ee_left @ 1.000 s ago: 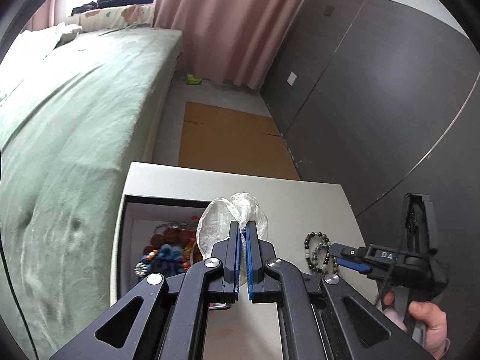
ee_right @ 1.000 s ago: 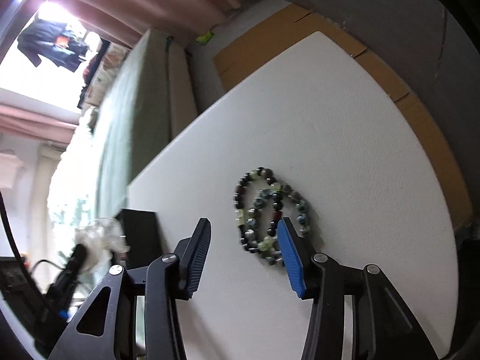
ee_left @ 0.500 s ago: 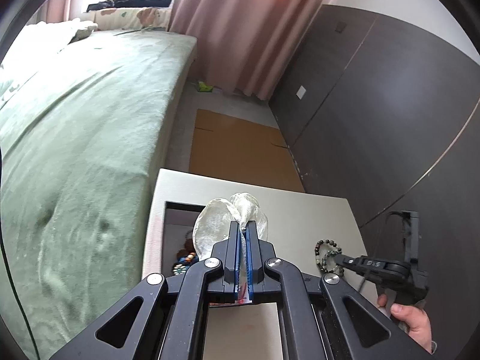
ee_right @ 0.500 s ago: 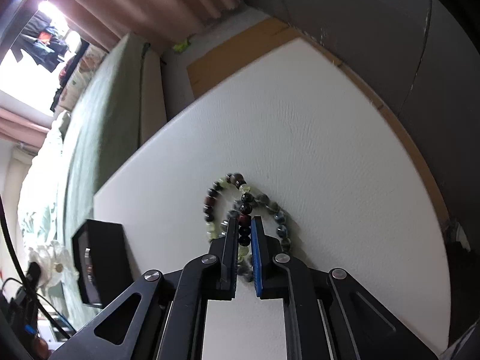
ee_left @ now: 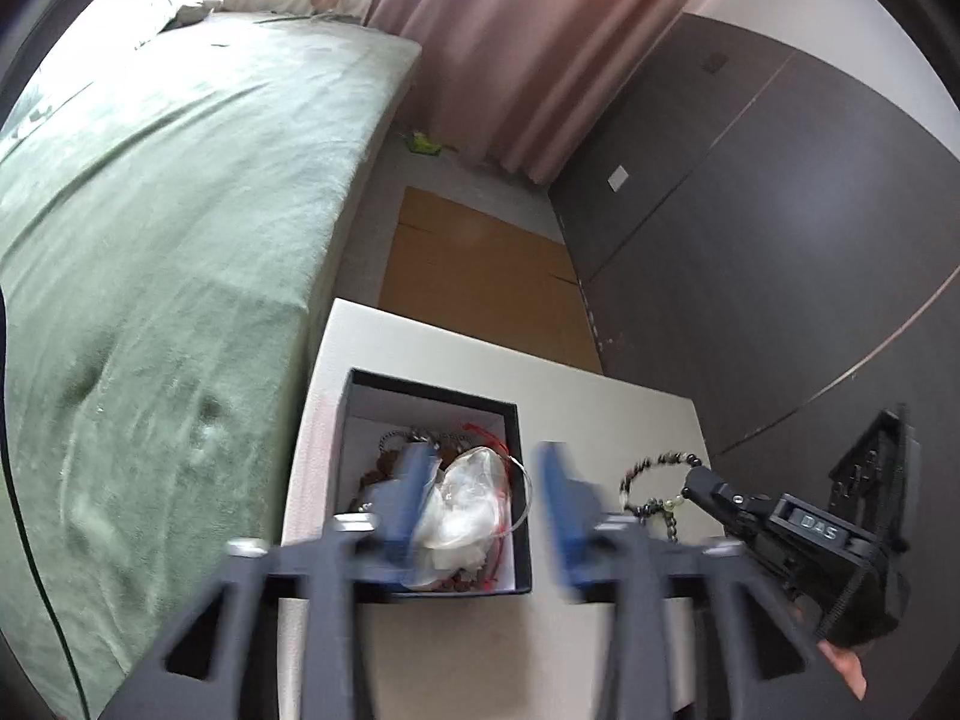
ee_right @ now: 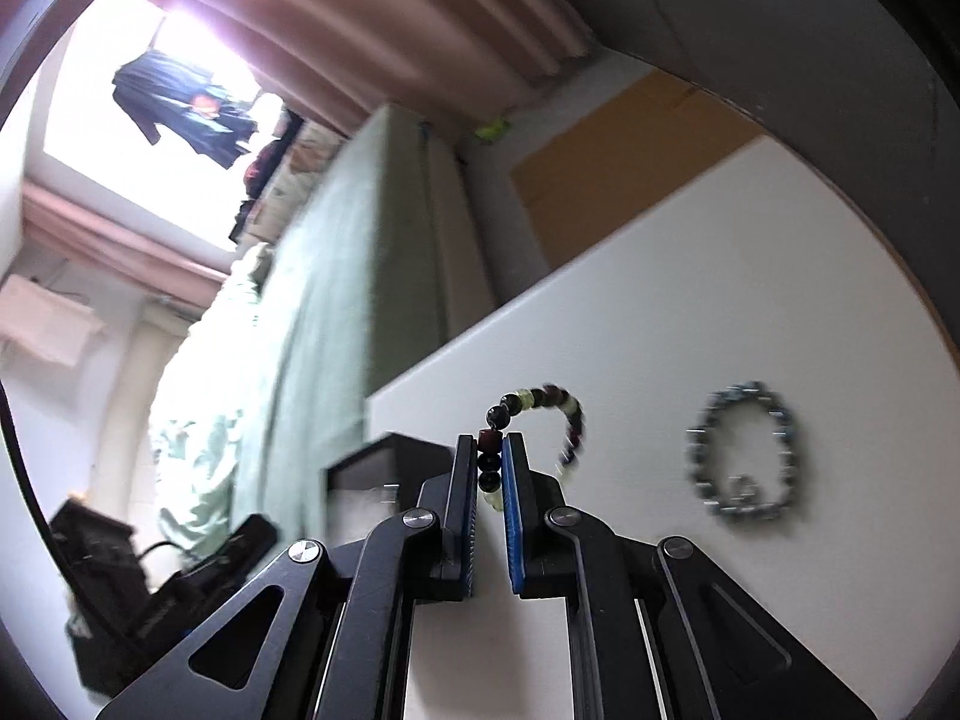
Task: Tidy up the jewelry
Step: 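Carry the flower into the box with left while right grasps the dark bead bracelet, then lower the dark bead bracelet into the box and open the right gripper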
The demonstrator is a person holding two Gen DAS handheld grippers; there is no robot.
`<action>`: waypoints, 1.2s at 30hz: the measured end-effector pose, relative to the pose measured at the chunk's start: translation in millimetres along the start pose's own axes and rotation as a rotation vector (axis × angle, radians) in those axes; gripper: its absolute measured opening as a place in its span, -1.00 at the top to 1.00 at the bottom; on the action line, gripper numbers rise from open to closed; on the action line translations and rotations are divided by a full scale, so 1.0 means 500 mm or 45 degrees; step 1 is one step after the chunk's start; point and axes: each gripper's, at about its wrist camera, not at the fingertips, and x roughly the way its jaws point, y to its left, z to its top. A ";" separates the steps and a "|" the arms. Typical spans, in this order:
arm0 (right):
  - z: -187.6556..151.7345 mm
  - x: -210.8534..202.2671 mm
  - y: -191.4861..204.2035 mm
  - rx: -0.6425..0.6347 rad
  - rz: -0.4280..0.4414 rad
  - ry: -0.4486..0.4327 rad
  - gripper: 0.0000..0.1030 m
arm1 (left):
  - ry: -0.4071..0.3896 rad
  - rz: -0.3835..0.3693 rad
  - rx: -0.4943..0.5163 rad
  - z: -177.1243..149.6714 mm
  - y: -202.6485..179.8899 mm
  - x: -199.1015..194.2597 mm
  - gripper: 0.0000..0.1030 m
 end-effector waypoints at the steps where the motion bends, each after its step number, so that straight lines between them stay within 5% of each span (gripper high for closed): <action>1: -0.004 0.000 0.014 -0.014 0.025 -0.006 0.81 | -0.019 0.009 -0.002 0.002 0.004 -0.005 -0.39; 9: -0.032 0.006 0.131 -0.157 0.239 -0.019 0.81 | -0.086 0.052 -0.067 0.030 0.059 -0.038 -0.51; 15: -0.067 0.069 0.194 -0.200 0.372 0.094 0.80 | -0.131 0.058 -0.166 0.043 0.108 -0.067 -0.51; 17: -0.074 0.091 0.205 -0.227 0.346 0.118 0.64 | -0.125 0.061 -0.164 0.043 0.110 -0.069 -0.51; 18: -0.078 0.102 0.205 -0.234 0.273 0.139 0.29 | -0.122 0.061 -0.159 0.043 0.109 -0.069 -0.51; 20: -0.078 0.108 0.196 -0.229 0.199 0.134 -0.04 | -0.116 0.056 -0.147 0.041 0.103 -0.068 -0.51; 29: -0.055 0.050 0.132 -0.226 -0.015 0.096 -0.08 | -0.123 0.056 -0.137 0.025 0.066 -0.056 -0.58; 36: -0.034 -0.014 0.095 -0.202 -0.056 0.059 -0.42 | -0.177 0.078 -0.130 0.000 0.020 -0.052 -0.79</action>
